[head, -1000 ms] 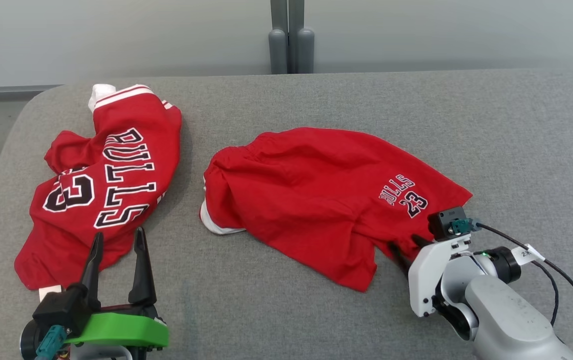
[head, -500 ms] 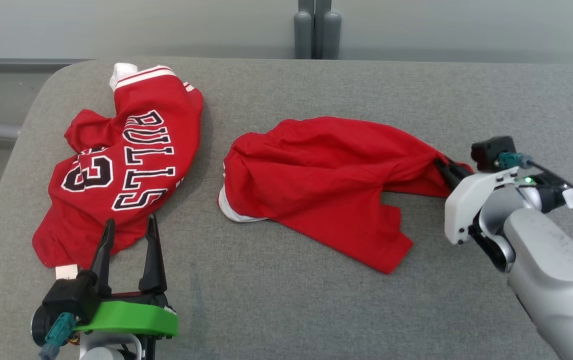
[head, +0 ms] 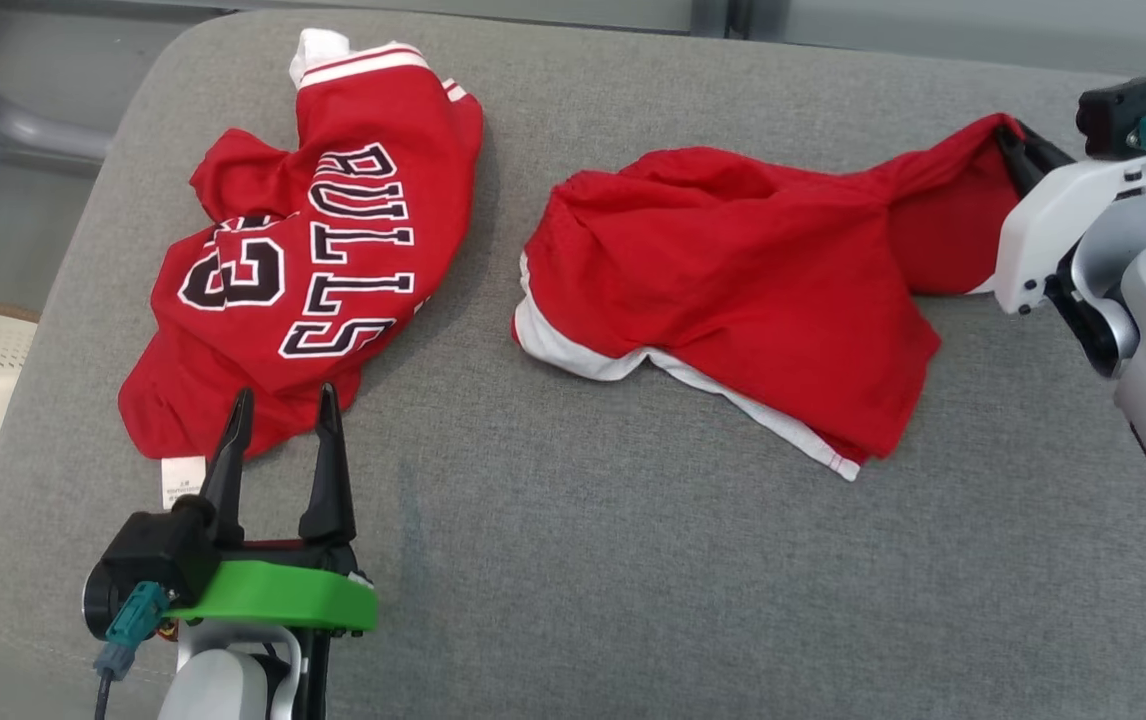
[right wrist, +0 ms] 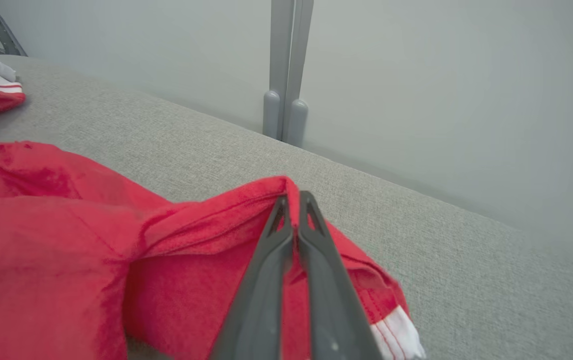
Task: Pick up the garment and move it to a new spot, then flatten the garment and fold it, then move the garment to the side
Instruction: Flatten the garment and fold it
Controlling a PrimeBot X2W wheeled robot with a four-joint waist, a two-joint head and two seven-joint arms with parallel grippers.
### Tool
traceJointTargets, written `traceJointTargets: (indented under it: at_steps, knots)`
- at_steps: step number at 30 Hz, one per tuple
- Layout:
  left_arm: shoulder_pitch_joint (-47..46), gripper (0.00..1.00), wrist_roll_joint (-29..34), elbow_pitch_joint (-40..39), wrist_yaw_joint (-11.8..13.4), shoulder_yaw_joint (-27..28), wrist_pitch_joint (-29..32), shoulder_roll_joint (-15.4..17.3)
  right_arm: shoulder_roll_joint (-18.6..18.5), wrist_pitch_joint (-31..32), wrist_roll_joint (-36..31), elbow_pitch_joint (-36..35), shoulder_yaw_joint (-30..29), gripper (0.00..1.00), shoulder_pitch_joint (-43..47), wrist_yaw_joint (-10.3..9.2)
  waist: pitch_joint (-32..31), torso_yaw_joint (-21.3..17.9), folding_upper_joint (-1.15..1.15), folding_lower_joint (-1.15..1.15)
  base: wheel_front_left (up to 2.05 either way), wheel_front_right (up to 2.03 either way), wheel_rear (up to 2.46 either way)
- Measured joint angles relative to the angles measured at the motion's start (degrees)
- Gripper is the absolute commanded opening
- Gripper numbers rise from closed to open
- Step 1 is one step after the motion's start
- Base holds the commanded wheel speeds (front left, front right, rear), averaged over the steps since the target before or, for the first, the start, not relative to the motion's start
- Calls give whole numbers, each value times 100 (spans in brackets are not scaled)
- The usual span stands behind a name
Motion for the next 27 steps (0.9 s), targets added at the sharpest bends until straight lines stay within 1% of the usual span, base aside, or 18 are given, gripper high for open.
traceJointTargets:
  at_steps: [8,9,10,15,20,24,27]
  knots:
    - [-205,100,-19,65,-38,-97,0,-8,-119,-388,180,702,541,0,-716,0,297,179,0,0,0,0,0]
    - [-226,100,-25,74,-38,-107,0,-9,-118,-399,190,811,610,42,-770,0,323,193,0,0,0,0,0]
    - [-241,100,-36,85,-37,-114,0,-9,-107,-446,218,907,671,100,-807,0,341,203,0,0,0,0,0]
    - [-252,100,-42,131,-14,-125,0,-12,31,-883,402,1226,798,100,-860,0,279,173,0,0,0,0,0]
    - [-213,100,5,151,-12,-15,0,-15,211,-1211,527,1216,936,100,-681,0,85,15,0,0,0,0,0]
    - [-106,100,74,136,-12,131,-1,-3,319,-1305,590,882,894,100,-441,0,-97,-199,0,0,0,0,0]
    - [15,100,99,88,-1,250,-1,25,423,-1321,687,312,648,100,-105,0,-233,-389,0,0,0,0,0]
